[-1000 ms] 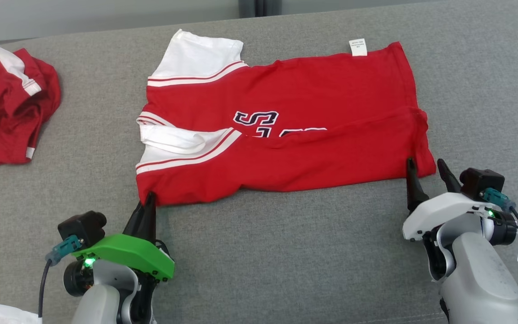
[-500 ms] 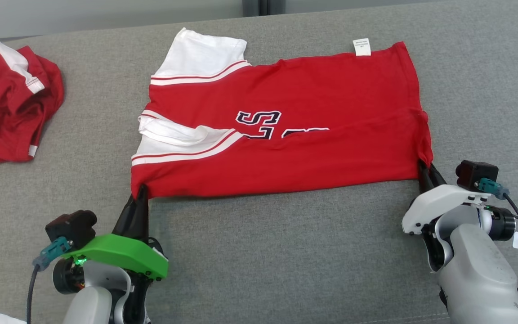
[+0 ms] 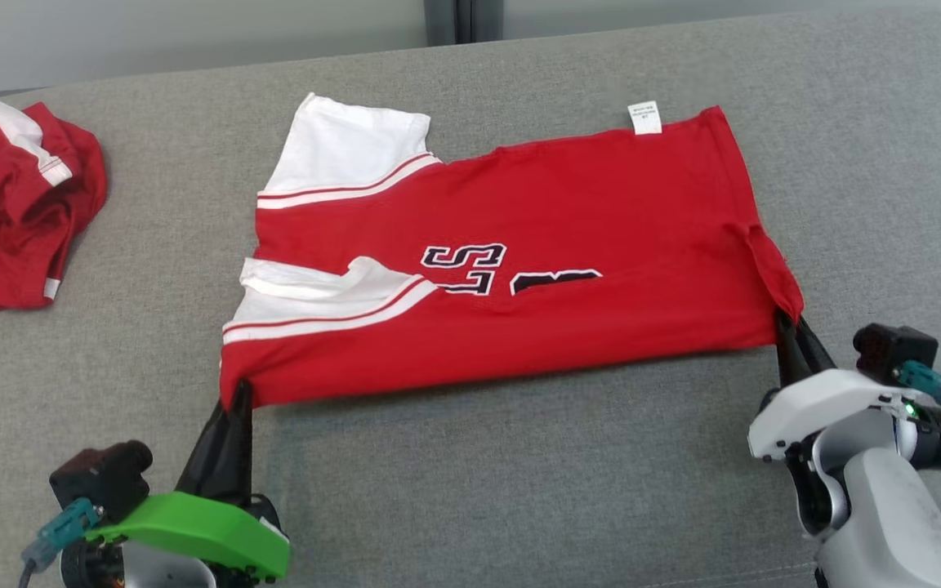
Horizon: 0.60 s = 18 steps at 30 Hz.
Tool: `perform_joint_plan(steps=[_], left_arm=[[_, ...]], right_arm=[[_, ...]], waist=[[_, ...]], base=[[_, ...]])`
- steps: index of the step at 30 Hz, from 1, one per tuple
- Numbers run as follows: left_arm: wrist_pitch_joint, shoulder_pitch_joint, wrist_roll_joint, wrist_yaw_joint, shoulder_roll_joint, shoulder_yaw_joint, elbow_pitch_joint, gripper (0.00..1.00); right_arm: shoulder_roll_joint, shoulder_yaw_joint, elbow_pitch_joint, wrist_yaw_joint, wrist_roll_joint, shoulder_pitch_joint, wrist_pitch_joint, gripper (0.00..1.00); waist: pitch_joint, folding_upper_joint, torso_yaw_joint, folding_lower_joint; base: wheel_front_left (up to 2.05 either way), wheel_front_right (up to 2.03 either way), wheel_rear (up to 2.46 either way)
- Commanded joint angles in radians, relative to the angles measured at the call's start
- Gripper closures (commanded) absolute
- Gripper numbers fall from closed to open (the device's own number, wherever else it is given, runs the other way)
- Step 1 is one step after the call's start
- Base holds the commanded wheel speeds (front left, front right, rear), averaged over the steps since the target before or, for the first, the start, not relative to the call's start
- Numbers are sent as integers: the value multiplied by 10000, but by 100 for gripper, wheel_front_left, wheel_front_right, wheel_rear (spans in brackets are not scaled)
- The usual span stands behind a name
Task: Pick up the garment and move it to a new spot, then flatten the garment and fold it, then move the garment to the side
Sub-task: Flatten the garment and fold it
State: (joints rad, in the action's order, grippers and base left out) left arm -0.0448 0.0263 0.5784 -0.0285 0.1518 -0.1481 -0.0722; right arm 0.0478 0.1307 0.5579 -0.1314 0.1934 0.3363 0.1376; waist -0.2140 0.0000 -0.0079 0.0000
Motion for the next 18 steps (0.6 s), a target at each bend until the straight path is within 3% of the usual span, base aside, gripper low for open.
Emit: perform_joint_plan(steps=[1, 8, 9, 10, 11, 12, 13, 14, 18], left_arm=[[-75, 348, -45, -115, 97, 19, -166, 100], [-178, 1277, 22, -382, 19, -43, -104, 100], [-159, 1319, -27, -430, 5, -66, 19, 100], [-116, 1341, -56, -469, -37, -83, 151, 100], [-54, 1338, -88, -504, -52, -94, 268, 100], [-1, 1314, -84, -502, -66, -103, 402, 67], [62, 1283, -83, -487, -77, -104, 493, 51], [126, 1225, -113, -483, -52, -82, 593, 0], [226, 822, -337, -485, 235, 14, 583, 0]], right_arm=[[49, 32, -374, 14, 163, -417, -142, 100], [49, 87, -1901, 16, 542, -1928, -851, 100], [49, 94, -1998, 16, 524, -2014, -889, 96], [49, 101, -2081, 16, 547, -2098, -909, 72], [49, 109, -2124, 16, 581, -2152, -938, 60], [51, 120, -2168, 16, 606, -2212, -966, 9], [49, 125, -2200, 16, 610, -2251, -975, 0], [49, 129, -2228, 16, 613, -2286, -960, 0], [42, 170, -2429, 14, 569, -2285, -910, 0]], waist=[[-25, 0, -23, 0], [-154, 0, -122, 0], [-160, 0, -131, 0], [-158, 0, -144, 0], [-151, 0, -154, 0], [-146, 0, -164, 0], [-143, 0, -171, 0], [-136, 0, -180, 0], [-133, 0, -233, 0]], base=[[0, 0, 0], [0, 0, 0], [0, 0, 0], [0, 0, 0], [0, 0, 0], [0, 0, 0], [0, 0, 0], [0, 0, 0], [0, 0, 0]])
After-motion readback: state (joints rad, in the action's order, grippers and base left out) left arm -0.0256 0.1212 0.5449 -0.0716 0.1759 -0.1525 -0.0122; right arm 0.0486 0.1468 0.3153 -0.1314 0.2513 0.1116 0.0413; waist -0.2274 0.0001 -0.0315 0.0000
